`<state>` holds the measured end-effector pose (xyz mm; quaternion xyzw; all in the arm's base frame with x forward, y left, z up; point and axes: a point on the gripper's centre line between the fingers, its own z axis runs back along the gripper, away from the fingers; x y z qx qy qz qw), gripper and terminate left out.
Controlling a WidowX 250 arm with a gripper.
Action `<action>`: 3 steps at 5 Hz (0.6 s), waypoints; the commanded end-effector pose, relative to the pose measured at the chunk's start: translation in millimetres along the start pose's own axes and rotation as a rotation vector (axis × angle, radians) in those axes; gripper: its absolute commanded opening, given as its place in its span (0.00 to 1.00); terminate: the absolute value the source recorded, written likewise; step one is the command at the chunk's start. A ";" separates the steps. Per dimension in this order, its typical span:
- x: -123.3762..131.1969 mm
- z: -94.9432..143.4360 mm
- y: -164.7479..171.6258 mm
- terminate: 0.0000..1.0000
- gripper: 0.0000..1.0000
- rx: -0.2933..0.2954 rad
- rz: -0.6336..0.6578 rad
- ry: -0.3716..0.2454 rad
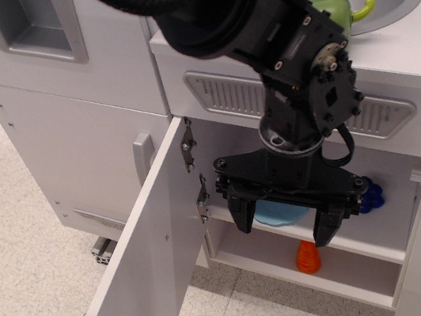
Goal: Close cabinet
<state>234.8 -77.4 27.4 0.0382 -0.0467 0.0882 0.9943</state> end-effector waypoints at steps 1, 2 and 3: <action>0.0 0.0 0.0 0.00 1.00 0.000 0.000 0.000; -1.6 5.1 35.6 0.00 1.00 0.039 0.001 -0.013; 2.6 11.2 77.7 0.00 1.00 0.044 0.021 -0.033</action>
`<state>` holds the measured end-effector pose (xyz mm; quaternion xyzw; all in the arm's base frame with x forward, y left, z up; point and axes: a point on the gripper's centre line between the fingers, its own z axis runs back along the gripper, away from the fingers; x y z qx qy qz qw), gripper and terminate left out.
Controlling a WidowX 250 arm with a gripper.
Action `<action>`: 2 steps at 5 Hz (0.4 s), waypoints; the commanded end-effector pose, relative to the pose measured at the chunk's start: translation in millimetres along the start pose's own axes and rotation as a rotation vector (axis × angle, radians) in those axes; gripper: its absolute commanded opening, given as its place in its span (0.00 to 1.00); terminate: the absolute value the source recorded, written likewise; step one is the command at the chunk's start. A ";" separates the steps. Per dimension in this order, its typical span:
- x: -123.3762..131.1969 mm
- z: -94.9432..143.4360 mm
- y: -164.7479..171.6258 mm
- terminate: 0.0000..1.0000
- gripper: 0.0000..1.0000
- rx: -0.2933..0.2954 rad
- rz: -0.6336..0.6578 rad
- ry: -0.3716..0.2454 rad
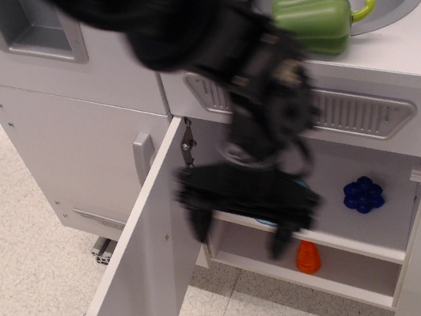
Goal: Close cabinet
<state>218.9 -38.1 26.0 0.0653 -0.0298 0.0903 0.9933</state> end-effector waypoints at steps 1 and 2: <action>10.9 10.2 62.6 0.00 1.00 0.004 0.015 -0.080; 10.7 -0.9 78.7 0.00 1.00 0.016 0.004 -0.076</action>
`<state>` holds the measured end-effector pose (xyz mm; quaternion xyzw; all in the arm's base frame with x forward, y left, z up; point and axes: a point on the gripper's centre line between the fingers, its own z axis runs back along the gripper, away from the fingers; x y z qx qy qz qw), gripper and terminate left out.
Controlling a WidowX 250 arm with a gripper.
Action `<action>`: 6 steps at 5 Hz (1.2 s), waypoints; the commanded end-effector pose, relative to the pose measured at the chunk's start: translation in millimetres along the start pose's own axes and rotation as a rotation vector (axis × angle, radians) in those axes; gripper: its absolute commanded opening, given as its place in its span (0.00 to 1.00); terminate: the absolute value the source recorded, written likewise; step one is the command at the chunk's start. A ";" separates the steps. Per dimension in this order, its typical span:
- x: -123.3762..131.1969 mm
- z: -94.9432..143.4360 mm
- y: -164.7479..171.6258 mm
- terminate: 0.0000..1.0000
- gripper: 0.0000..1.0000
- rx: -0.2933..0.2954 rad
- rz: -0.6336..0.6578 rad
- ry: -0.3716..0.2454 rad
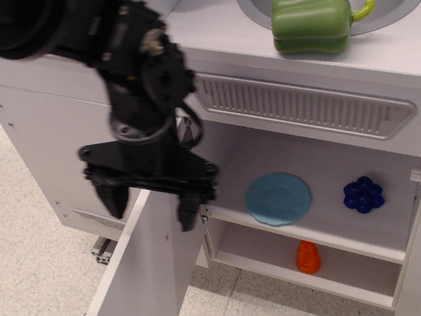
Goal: Close cabinet
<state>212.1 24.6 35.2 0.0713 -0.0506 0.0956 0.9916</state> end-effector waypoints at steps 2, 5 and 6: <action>3.4 -30.3 6.9 0.00 1.00 0.023 -0.035 -0.018; 6.9 -26.3 -74.8 0.00 1.00 -0.124 -0.026 -0.004; 17.5 -8.8 -111.0 0.00 1.00 -0.191 0.015 -0.014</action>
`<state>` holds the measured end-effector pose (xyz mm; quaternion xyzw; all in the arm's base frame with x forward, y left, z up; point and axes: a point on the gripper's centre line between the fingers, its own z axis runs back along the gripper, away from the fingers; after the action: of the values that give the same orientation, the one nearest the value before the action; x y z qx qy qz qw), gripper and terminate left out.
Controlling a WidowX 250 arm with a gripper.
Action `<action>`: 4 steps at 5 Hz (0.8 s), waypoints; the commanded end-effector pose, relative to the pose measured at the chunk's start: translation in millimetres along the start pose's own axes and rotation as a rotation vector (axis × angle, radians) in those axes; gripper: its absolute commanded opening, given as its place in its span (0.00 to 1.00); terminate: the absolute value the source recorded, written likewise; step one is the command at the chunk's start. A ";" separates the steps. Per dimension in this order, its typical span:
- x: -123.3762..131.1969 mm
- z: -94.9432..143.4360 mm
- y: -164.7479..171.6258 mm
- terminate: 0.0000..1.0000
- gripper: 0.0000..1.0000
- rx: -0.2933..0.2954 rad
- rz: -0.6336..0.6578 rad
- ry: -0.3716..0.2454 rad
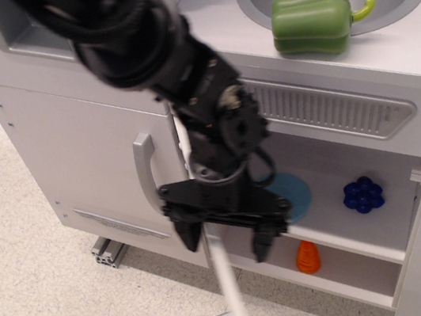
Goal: Close cabinet
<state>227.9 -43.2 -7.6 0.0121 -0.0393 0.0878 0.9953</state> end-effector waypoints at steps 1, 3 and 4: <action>31.5 41.2 -63.1 0.00 1.00 -0.116 0.062 -0.082; 4.7 71.8 -49.0 0.00 1.00 -0.133 -0.018 -0.073; -16.8 63.6 -26.3 0.00 1.00 -0.106 -0.085 -0.059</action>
<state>202.5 -71.0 38.9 -0.0286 -0.0547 0.0414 0.9972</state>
